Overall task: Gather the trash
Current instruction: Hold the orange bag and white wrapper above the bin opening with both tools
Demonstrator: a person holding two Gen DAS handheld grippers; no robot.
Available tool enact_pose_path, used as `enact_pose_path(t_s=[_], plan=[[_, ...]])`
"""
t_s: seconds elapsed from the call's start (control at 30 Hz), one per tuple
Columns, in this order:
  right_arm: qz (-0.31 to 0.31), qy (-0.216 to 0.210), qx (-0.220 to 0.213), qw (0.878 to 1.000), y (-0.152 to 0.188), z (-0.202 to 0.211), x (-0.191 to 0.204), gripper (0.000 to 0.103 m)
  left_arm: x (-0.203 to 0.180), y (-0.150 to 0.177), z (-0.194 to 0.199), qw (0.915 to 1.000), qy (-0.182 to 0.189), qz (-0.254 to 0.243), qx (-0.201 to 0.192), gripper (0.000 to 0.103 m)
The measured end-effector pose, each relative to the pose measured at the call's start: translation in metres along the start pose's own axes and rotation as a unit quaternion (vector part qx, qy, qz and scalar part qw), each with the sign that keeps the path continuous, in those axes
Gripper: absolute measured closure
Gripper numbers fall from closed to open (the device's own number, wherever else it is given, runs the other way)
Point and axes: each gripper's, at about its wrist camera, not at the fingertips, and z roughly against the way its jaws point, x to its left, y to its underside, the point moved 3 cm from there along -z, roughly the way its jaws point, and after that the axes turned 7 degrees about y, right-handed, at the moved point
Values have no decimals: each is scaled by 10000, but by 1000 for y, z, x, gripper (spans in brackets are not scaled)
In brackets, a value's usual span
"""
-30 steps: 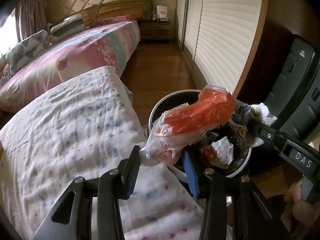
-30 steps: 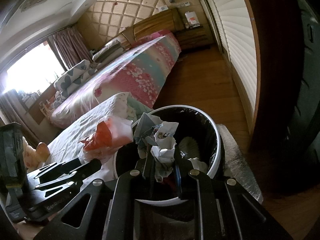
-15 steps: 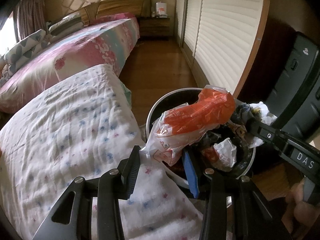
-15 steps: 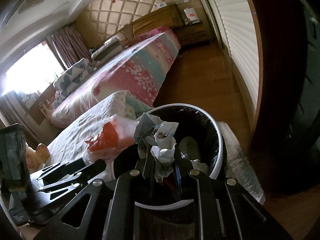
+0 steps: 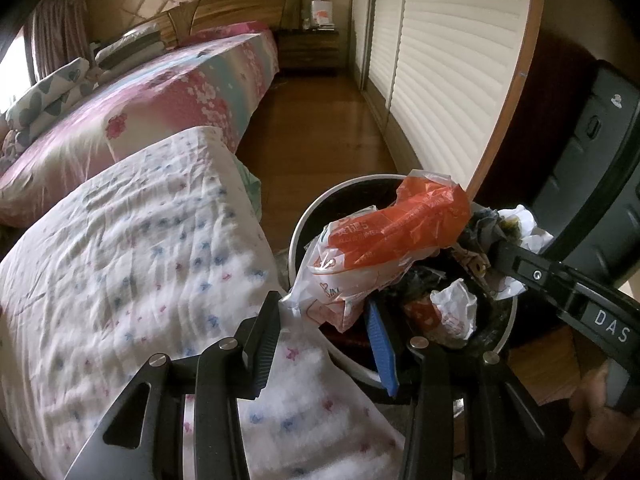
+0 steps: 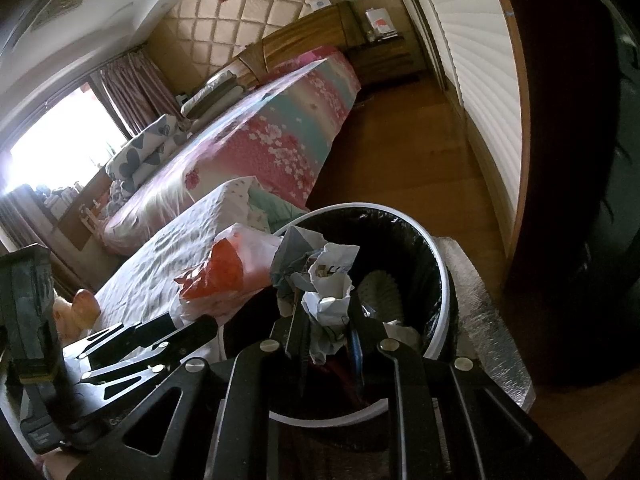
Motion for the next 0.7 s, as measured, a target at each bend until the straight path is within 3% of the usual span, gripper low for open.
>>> enact_pose_path(t_s=[0.7], plan=[[-8, 5, 2, 10000, -1, 0, 0, 86, 0, -2, -3, 10000, 18, -12, 13, 62]])
